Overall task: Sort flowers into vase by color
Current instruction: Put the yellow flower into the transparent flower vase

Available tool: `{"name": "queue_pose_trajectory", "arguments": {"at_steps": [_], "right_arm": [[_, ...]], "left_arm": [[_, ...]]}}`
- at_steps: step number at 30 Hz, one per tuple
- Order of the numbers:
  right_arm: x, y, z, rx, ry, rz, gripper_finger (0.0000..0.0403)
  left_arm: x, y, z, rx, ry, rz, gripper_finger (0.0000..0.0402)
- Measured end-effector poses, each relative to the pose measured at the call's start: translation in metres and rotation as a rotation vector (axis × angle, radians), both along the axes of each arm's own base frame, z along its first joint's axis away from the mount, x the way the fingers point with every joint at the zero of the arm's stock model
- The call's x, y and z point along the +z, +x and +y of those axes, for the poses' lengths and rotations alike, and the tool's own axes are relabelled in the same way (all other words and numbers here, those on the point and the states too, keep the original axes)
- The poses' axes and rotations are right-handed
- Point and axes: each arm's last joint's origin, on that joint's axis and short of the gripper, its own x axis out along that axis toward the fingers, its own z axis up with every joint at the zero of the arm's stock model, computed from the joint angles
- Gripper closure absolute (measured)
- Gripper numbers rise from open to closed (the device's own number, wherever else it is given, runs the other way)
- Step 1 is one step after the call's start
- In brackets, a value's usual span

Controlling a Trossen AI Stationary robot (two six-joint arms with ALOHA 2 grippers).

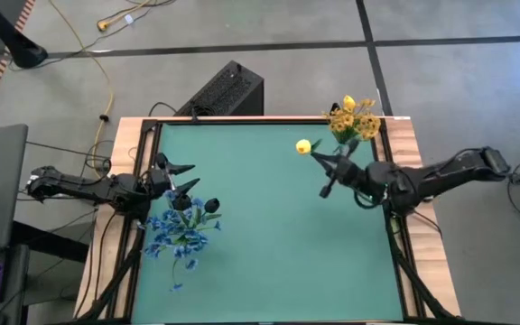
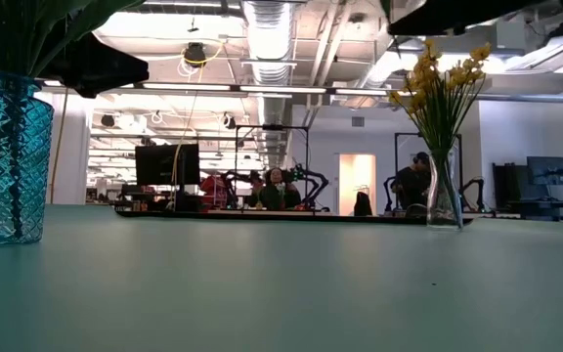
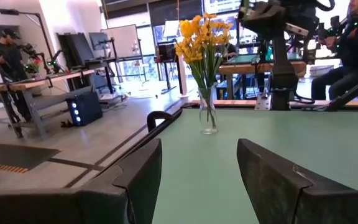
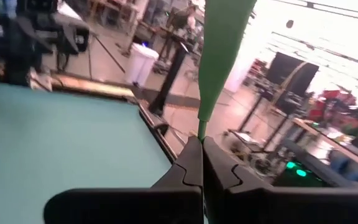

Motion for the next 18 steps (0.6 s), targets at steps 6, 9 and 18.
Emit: {"name": "queue_pose_trajectory", "arguments": {"at_steps": [6, 9, 18], "right_arm": [[-0.024, -0.008, 0.03, -0.105, -0.022, 0.081, 0.0387], [-0.04, -0.01, 0.032, -0.162, -0.013, 0.083, 0.0387], [-0.045, -0.009, 0.001, -0.227, -0.093, 0.055, 0.0387]], "left_arm": [[0.0, 0.0, 0.0, -0.001, -0.003, -0.001, 0.0203], [0.0, 0.0, 0.0, -0.001, -0.003, -0.002, 0.0203], [0.002, 0.0, 0.0, -0.004, -0.033, -0.035, 0.0203]]}}
